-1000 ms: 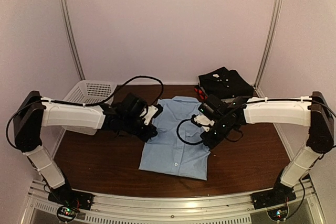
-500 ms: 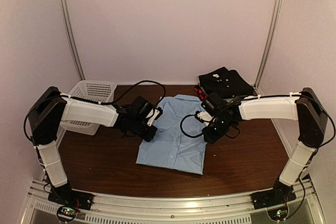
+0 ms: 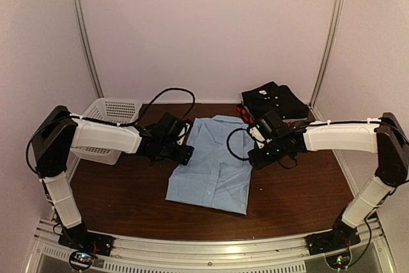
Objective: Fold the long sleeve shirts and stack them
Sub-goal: Fold the rectangle-folded shirt at the center of the board, then pick up the 2/3-rectangle-folded shirt from the center of the board.
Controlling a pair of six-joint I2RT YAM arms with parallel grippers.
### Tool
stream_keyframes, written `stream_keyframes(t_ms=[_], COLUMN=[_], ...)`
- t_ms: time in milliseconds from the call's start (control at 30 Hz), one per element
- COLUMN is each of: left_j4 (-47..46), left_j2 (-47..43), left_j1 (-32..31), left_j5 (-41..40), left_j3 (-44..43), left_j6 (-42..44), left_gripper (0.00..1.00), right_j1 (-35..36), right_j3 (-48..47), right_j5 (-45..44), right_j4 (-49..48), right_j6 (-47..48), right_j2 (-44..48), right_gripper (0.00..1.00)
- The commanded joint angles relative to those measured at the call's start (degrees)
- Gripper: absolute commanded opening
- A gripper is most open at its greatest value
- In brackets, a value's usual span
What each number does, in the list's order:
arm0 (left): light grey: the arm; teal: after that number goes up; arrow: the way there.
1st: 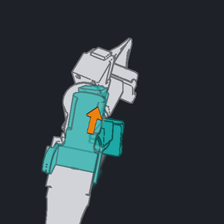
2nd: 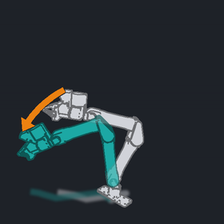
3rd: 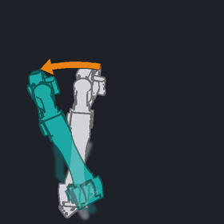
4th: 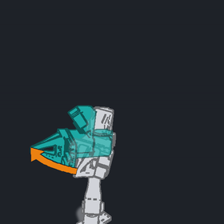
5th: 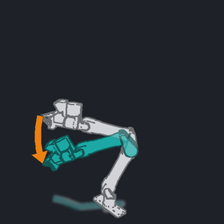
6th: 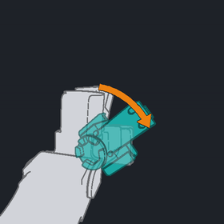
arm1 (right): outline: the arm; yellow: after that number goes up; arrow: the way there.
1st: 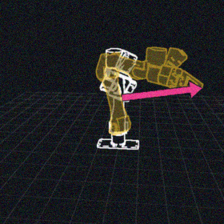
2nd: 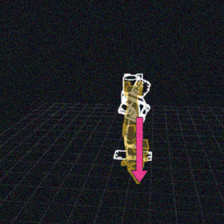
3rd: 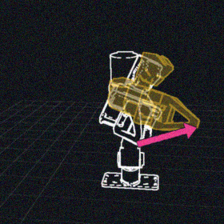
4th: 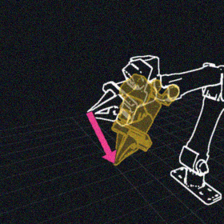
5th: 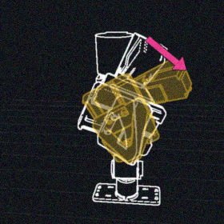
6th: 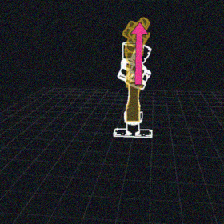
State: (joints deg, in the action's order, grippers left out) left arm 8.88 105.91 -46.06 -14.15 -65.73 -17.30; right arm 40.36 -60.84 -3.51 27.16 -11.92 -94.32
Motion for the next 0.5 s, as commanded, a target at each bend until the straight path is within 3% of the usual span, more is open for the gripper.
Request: stream_keyframes(t_ms=[0,233,467], left_j4=[-4.8,-3.4,-1.6], left_j2=[-8.4,-20.7,-28.0], left_j1=[0.4,0.4,0.4], left_j5=[-2.8,5.6,9.4], left_j3=[3.1,13.8,18.8], left_j6=[-0.4,-3.1,-4.2], left_gripper=[0.81,0.90,0.93], right_j1=[4.3,21.0,29.4], right_j3=[7.7,14.5,12.3], right_j5=[2.0,0.2,-3.7], right_j4=[-6.2,-5.9,-5.5], right_j6=[-0.2,-1.3,-0.8], right_j2=[13.3,18.6,8.6], right_gripper=[0.71,0.83,0.78])
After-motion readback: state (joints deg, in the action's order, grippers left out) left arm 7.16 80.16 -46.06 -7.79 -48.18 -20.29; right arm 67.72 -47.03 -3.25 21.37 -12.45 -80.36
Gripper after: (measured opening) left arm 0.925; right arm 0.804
